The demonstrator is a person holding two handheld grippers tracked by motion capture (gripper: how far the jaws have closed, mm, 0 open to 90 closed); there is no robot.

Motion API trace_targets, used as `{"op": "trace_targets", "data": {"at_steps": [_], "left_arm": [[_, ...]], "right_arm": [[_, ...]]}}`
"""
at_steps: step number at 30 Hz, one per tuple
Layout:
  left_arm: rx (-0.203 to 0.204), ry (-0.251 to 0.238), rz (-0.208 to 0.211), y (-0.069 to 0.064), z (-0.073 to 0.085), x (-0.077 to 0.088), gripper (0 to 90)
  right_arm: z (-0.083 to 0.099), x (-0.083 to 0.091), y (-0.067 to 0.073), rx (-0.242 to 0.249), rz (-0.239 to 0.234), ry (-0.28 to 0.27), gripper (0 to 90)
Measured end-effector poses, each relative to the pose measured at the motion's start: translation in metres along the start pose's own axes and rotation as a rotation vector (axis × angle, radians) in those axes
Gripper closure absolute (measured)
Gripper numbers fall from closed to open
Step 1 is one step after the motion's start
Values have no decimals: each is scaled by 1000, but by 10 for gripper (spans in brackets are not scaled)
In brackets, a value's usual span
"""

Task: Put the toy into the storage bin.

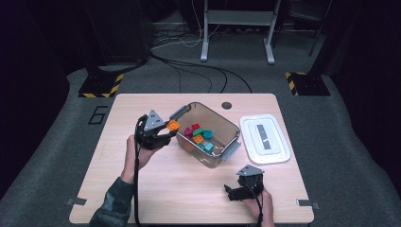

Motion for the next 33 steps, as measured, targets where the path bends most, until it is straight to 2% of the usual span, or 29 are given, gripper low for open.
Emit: {"op": "trace_targets", "data": {"at_steps": [11, 14, 15, 17, 23, 24, 25, 33], "left_arm": [[-19, 5, 1, 6, -27, -16, 587], [-18, 9, 21, 7, -31, -23, 587], [-2, 13, 35, 8, -31, -26, 587], [2, 12, 51, 9, -32, -33, 587], [4, 54, 66, 12, -30, -53, 586], [13, 58, 69, 11, -30, -57, 586], [2, 71, 68, 11, -30, -59, 586], [28, 120, 95, 11, -25, -83, 585]], "right_arm": [[0, 0, 0, 0, 0, 0, 0], [0, 0, 0, 0, 0, -1, 0], [0, 0, 0, 0, 0, -1, 0], [0, 0, 0, -3, 0, -1, 0], [0, 0, 0, -2, 1, -1, 0], [0, 0, 0, -2, 1, -1, 0], [0, 0, 0, -2, 1, -1, 0], [0, 0, 0, -3, 1, -1, 0]]}}
Point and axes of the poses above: each handheld gripper's, and its own axes: x roughly backward along the jaws, z roughly out of its underside, y roughly to its left, the point moved 5 cm from there along -x, roughly forward along the jaws, and after that the axes turned 4 degrees about y, right-handed, at the moved point
